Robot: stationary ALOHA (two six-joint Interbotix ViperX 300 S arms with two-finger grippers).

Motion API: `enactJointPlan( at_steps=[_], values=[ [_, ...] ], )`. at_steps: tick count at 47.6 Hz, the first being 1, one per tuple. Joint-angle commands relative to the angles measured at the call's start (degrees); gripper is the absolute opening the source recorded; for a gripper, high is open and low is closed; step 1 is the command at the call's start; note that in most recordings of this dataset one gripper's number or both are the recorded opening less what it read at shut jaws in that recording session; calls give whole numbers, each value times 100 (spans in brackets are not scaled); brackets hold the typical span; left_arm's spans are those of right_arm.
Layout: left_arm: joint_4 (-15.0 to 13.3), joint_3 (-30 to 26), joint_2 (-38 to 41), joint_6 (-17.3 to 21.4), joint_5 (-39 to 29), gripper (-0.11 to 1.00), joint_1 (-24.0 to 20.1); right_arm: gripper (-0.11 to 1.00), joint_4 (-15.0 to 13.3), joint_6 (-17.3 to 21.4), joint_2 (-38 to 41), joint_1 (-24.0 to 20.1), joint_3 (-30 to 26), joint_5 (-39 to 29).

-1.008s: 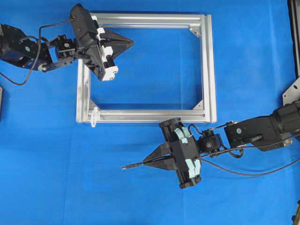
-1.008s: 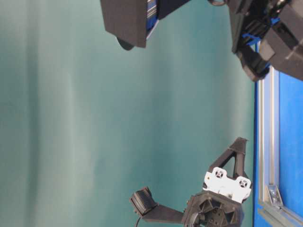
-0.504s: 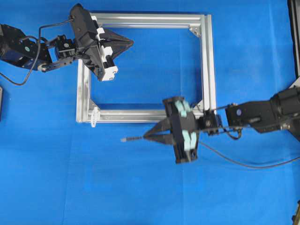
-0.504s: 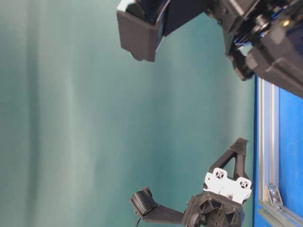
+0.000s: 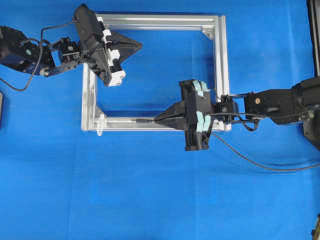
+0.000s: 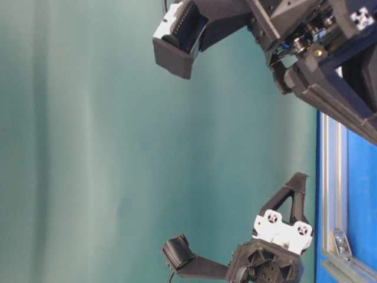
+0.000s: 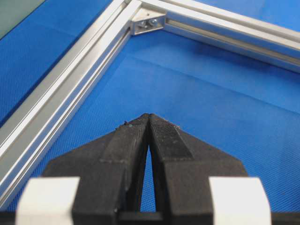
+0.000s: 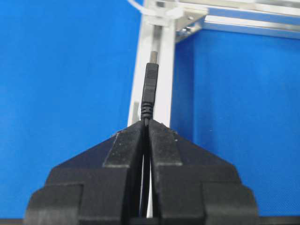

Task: Insert the wire through the string loop located on the left side.
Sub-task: 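Carry the cable plug with the right gripper toward the white zip-tie loop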

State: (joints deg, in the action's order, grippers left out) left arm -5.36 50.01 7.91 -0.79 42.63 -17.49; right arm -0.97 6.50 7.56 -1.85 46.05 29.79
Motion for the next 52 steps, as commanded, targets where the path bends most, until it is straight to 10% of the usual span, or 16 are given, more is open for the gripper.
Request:
enactJointPlan(
  at_steps=[1,52],
  values=[
    [18,-35,-185,-9,26,0,-9,0,0,-9,-176,9,-35,62],
    [18,-35,-185,-9,26,0,-9,0,0,-18,457,9,-967,-308]
  ],
)
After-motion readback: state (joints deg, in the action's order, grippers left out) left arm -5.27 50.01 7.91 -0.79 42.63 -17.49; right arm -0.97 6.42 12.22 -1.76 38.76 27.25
